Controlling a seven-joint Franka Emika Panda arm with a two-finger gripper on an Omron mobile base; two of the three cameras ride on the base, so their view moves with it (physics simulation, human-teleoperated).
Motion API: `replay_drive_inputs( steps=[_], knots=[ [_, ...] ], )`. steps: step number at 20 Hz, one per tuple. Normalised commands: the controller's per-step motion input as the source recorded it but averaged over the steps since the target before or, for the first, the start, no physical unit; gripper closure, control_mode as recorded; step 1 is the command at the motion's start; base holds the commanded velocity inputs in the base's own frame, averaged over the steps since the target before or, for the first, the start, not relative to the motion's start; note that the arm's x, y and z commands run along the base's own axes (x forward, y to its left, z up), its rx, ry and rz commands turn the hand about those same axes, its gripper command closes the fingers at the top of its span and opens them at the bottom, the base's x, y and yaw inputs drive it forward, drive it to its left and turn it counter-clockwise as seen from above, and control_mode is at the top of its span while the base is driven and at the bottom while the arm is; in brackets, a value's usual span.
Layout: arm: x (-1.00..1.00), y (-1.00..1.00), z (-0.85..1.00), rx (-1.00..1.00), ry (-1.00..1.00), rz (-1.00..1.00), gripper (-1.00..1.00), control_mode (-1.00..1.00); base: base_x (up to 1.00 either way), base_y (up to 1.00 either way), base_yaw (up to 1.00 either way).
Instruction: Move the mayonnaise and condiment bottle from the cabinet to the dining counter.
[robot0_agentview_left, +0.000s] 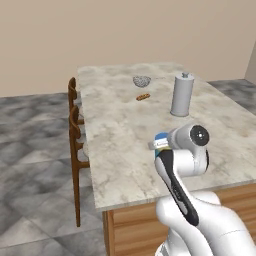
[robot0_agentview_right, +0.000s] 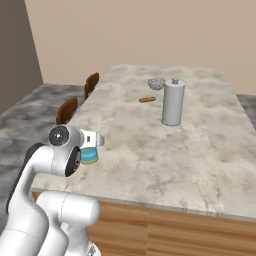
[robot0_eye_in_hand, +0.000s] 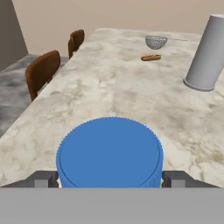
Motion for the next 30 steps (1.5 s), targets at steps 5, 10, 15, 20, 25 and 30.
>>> replay_drive_inputs(
  steps=[5, 10, 15, 20, 25, 30],
  knots=[
    [0.47, 0.0, -0.39, 0.0, 0.0, 0.0, 1.0, -1.0, 0.0, 0.0, 0.0],
    [0.41, 0.0, -0.4, 0.0, 0.0, 0.0, 1.0, -1.0, 0.0, 0.0, 0.0],
    [0.37, 0.0, -0.47, 0.0, 0.0, 0.0, 1.0, -1.0, 0.0, 0.0, 0.0],
    [0.34, 0.0, -0.43, 0.0, 0.0, 0.0, 1.0, -1.0, 0.0, 0.0, 0.0],
    [0.3, 0.0, -0.44, 0.0, 0.0, 0.0, 1.0, -1.0, 0.0, 0.0, 0.0],
    [0.19, 0.0, -0.46, 0.0, 0.0, 0.0, 1.0, -1.0, 0.0, 0.0, 0.0]
  ],
)
